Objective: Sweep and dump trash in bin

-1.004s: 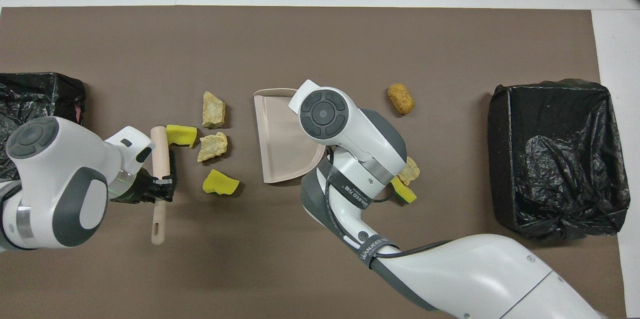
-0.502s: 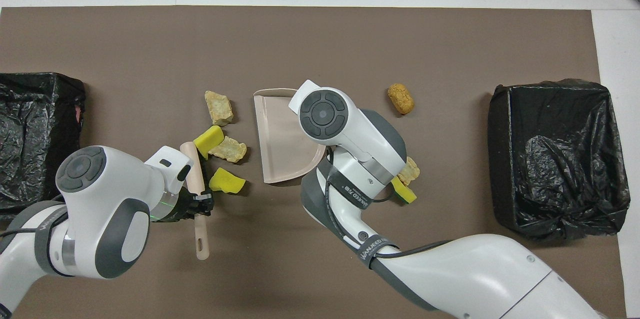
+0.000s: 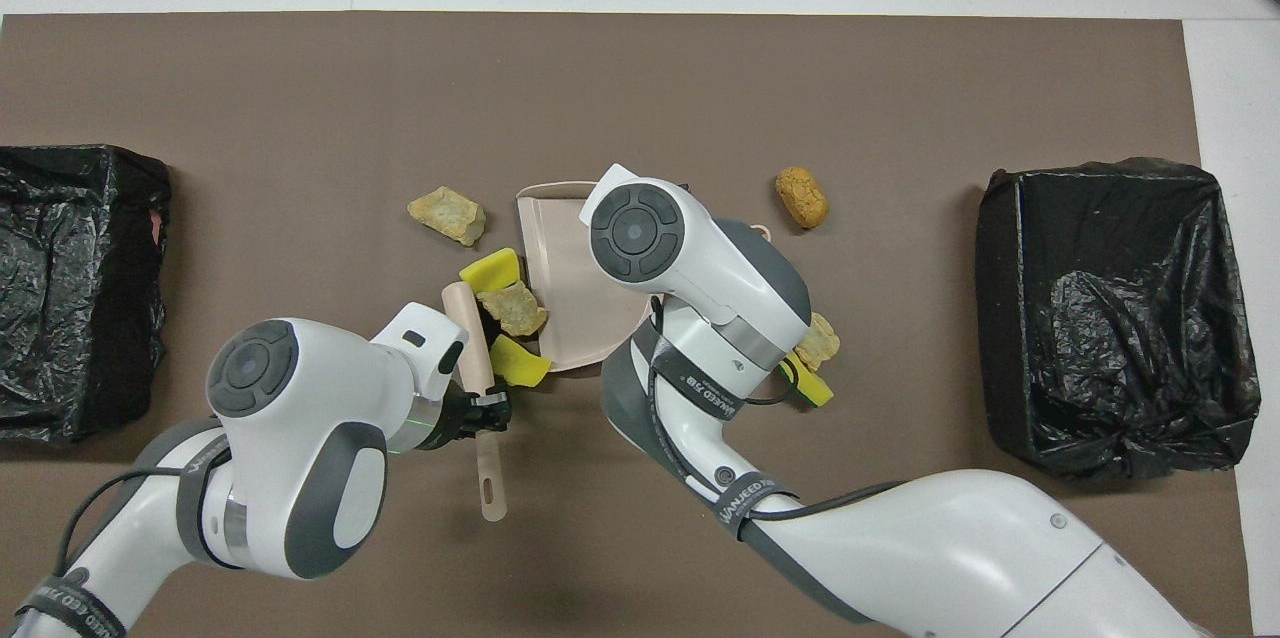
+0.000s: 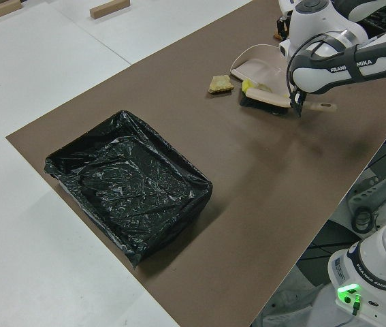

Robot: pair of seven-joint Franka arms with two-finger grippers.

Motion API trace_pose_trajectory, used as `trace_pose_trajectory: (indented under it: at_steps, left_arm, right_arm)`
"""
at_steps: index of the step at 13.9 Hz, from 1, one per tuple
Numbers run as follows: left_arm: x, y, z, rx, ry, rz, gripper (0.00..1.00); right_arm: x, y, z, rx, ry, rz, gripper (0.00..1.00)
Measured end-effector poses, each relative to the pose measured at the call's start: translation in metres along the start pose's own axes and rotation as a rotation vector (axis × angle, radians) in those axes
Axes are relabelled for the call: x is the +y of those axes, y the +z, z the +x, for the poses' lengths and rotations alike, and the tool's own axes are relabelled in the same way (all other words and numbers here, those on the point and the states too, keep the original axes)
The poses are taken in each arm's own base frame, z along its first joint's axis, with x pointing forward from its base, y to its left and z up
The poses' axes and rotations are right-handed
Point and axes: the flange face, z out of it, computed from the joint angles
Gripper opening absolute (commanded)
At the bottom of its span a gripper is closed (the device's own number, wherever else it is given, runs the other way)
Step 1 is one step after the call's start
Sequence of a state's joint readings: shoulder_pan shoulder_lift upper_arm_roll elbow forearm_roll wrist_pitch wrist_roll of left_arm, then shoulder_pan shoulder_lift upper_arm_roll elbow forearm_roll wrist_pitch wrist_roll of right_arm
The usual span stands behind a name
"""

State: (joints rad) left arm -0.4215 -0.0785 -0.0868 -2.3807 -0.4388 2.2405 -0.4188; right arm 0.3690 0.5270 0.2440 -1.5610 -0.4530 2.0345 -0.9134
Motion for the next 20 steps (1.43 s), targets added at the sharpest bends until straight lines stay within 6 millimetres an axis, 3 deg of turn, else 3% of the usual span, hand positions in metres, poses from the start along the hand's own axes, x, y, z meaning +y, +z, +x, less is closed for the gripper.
trace_pose_trajectory:
  at_steps: [3,6,9,13,16,18,20]
  left_arm:
    - [0.031,-0.009,-0.001,0.007,0.016,-0.050,0.00]
    - [0.034,-0.027,0.015,0.023,-0.022,-0.105,0.00]
    - [0.024,-0.032,0.014,-0.058,0.065,-0.079,0.00]
    - [0.000,-0.094,0.017,-0.088,0.292,0.033,0.00]
    - [-0.004,-0.117,0.025,-0.037,0.333,0.054,0.00]
    - [-0.021,-0.126,0.043,0.018,0.292,0.041,0.00]
    - [-0.059,-0.136,0.070,0.062,0.250,0.076,0.00]
  right_arm:
    - [0.000,0.000,0.000,-0.010,-0.011,0.001,0.00]
    - [-0.001,0.000,0.000,-0.010,-0.011,0.000,0.00]
    - [-0.001,0.000,0.000,-0.010,-0.011,0.000,0.00]
    - [-0.001,0.000,0.000,-0.010,-0.011,0.000,0.00]
    - [-0.001,0.000,0.000,-0.010,-0.011,0.000,0.00]
    - [-0.001,0.000,0.000,-0.010,-0.011,0.000,0.00]
    - [-0.001,0.000,0.000,-0.010,-0.011,0.000,0.00]
